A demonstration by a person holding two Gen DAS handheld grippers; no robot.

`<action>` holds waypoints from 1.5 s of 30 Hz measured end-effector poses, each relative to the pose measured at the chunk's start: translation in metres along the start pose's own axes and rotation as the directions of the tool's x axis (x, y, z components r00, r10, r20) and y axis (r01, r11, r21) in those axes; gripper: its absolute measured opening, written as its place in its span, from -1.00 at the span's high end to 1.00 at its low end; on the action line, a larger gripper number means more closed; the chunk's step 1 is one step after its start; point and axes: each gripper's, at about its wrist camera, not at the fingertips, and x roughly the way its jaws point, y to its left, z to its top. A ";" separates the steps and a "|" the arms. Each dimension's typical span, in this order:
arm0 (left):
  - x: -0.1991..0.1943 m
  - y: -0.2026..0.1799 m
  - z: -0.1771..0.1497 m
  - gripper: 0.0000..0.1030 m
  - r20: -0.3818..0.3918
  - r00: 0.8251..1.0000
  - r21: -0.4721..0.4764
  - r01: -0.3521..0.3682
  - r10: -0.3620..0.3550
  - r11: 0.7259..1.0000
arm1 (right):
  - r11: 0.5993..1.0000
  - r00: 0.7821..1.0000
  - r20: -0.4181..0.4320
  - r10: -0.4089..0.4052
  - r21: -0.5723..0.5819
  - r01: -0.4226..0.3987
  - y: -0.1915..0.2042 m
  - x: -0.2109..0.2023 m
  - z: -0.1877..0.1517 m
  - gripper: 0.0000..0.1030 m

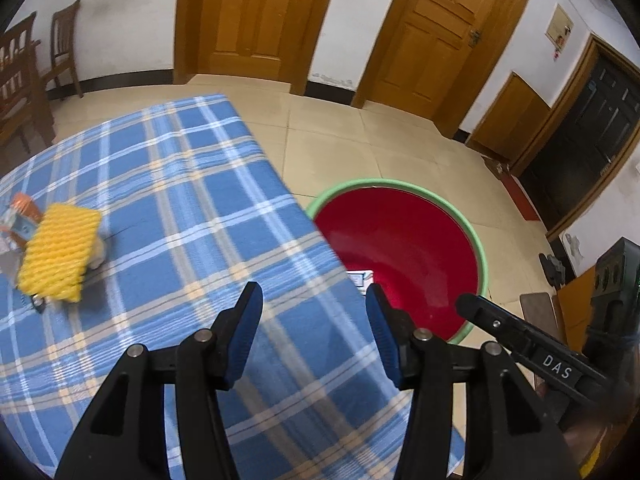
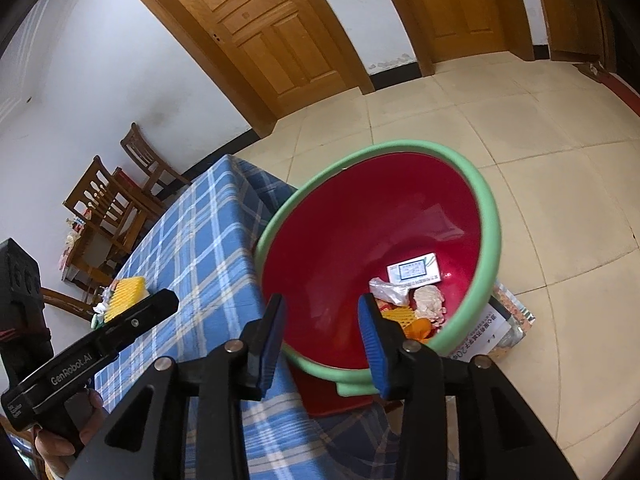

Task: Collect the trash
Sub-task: 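Reach the left tool to the white tissue while the right tool reaches the yellow foam net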

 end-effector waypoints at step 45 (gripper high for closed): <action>-0.071 0.238 0.003 -0.16 0.090 0.933 -0.348 -0.299 0.349 0.889 | 0.956 0.987 -0.129 0.100 -0.261 -0.131 0.186 0.075 -0.005 0.08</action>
